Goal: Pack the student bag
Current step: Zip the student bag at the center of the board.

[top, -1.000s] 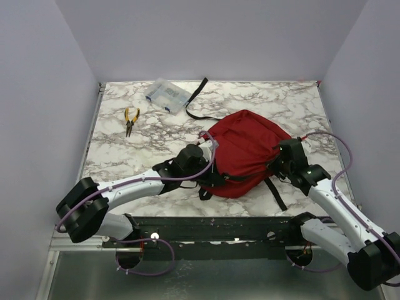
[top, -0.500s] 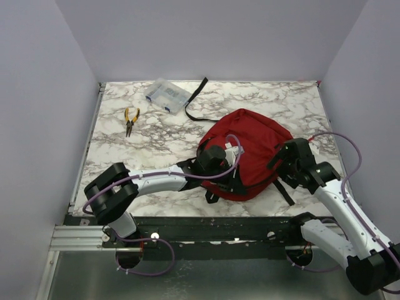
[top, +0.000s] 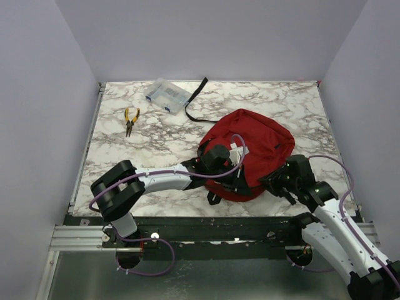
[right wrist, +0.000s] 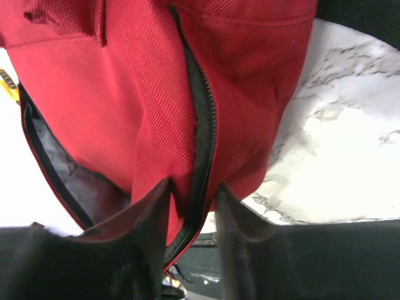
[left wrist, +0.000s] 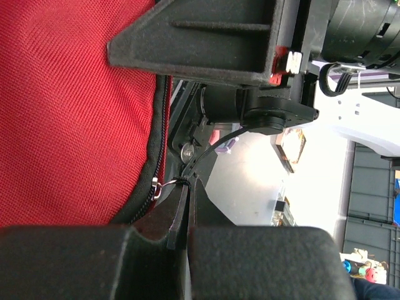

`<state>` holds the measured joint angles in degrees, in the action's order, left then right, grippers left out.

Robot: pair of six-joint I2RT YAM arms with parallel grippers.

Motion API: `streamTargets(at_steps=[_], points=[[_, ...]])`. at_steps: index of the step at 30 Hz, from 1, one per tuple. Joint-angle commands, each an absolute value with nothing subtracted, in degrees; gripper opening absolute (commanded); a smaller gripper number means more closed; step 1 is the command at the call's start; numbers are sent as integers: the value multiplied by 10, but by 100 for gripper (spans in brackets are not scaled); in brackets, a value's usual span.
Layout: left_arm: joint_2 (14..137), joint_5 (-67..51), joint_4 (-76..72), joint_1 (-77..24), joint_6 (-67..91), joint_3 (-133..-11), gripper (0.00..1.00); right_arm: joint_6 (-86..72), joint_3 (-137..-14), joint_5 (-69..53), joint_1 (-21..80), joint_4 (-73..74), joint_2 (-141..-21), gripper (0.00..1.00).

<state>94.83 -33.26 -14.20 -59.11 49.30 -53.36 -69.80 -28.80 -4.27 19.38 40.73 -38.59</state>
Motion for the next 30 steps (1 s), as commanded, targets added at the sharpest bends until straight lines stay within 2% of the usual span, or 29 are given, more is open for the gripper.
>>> streamTargets(at_steps=[1, 3, 4, 9, 13, 18, 23, 24, 25, 26, 29, 30], points=[[935, -337, -172, -591, 487, -515, 0, -759, -268, 47, 191, 368, -377, 25], [914, -323, -171, -572, 484, -479, 0, -750, -275, 102, 192, 391, -381, 2], [898, -318, -171, -556, 484, -455, 0, -751, -280, 134, 192, 416, -383, 0], [772, -303, -148, -444, 445, -336, 0, -742, -291, 230, 192, 466, -357, 0], [755, -328, -41, -373, 367, -351, 0, -716, -313, 254, 192, 455, -352, 0], [807, -380, -41, -382, 360, -391, 0, -663, -364, 322, 192, 454, -387, 0], [809, -381, -62, -432, 395, -427, 0, -614, -412, 297, 192, 458, -415, 1], [805, -378, -63, -445, 391, -436, 0, -595, -409, 286, 192, 446, -412, 3], [803, -377, -63, -455, 387, -446, 0, -582, -404, 272, 191, 441, -412, 12], [803, -377, -63, -463, 385, -454, 4, -571, -405, 261, 191, 443, -413, 21], [807, -389, -63, -468, 385, -469, 33, -547, -417, 190, 191, 446, -423, 50], [806, -384, -63, -470, 381, -471, 38, -541, -419, 169, 192, 449, -426, 59]])
